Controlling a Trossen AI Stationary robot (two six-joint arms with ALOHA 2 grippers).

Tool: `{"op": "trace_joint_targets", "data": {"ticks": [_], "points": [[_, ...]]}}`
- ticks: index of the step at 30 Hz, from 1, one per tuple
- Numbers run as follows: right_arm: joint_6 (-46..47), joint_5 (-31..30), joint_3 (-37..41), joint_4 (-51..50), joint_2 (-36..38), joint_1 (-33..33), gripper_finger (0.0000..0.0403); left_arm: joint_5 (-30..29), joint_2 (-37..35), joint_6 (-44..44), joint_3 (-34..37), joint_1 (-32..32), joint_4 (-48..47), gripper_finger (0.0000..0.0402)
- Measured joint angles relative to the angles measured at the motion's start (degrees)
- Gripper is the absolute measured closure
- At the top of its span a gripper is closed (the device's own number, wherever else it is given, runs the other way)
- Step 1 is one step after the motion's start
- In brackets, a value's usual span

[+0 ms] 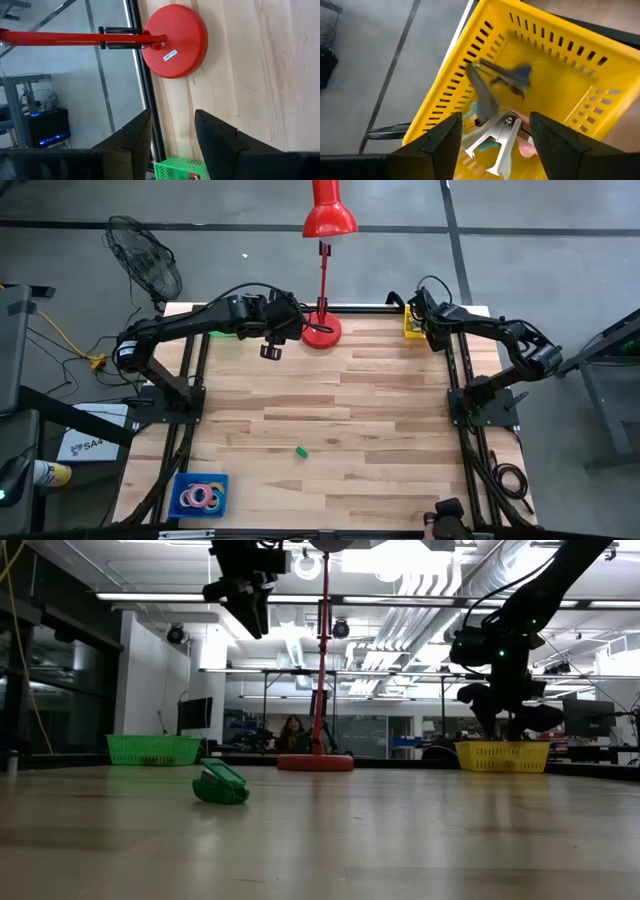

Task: Pick and place Stapler, Stapler remover, tape
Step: Put the dark gray staple remover into the yellow basket, then put the green stapler into the green basket

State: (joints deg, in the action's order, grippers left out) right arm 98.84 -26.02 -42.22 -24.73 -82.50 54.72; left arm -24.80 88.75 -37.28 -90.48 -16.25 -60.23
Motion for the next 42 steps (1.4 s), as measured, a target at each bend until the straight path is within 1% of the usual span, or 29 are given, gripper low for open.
{"op": "trace_joint_targets", "data": {"ticks": [4, 6, 10, 14, 18, 25, 27, 35, 38, 42], "points": [[-0.32, 0.21, 0.00, 1.21, 0.25, -0.07, 0.0180, 0.00, 0.00, 0.00, 0.00, 0.00, 0.00, 0.0255], [-2.10, 0.01, 0.00, 3.19, 0.61, -0.24, 0.0180, 0.00, 0.00, -0.10, 0.00, 0.00, -0.01, 0.0255], [-10.36, 0.30, 0.00, 9.33, 1.50, -0.39, 0.0180, -0.02, 0.00, -0.55, 0.00, 0.00, -0.02, 0.0255], [-19.78, 2.98, -0.04, 15.61, 2.10, -0.42, 0.0180, -0.02, 0.00, -0.57, 0.00, 0.00, 0.00, 0.0255], [-28.94, 7.52, -0.04, 20.66, 3.05, -0.52, 0.0180, -0.01, 0.00, -0.57, 0.00, 0.00, 0.00, 0.0255], [-48.31, 18.97, -0.04, 27.84, 5.93, -0.52, 0.0181, -0.02, 0.00, -0.38, 0.00, 0.00, 0.02, 0.0255], [-52.74, 21.29, -0.04, 29.61, 7.25, -0.92, 0.0181, 0.01, 0.00, 0.03, 0.00, 0.00, 0.02, 0.0255], [-67.34, 25.66, -0.04, 30.16, 16.09, -5.20, 0.0181, 2.46, 0.00, 1.77, 0.00, 0.02, 0.04, 0.0255], [-73.10, 29.49, -0.04, 30.12, 19.81, -7.46, 0.0180, 3.48, 0.00, 2.03, 0.00, 0.02, 0.05, 0.0255], [-78.80, 36.29, -0.04, 29.69, 24.43, -10.98, 0.0180, 3.74, 0.00, 2.57, 0.00, 0.02, 0.04, 0.0255]]}}
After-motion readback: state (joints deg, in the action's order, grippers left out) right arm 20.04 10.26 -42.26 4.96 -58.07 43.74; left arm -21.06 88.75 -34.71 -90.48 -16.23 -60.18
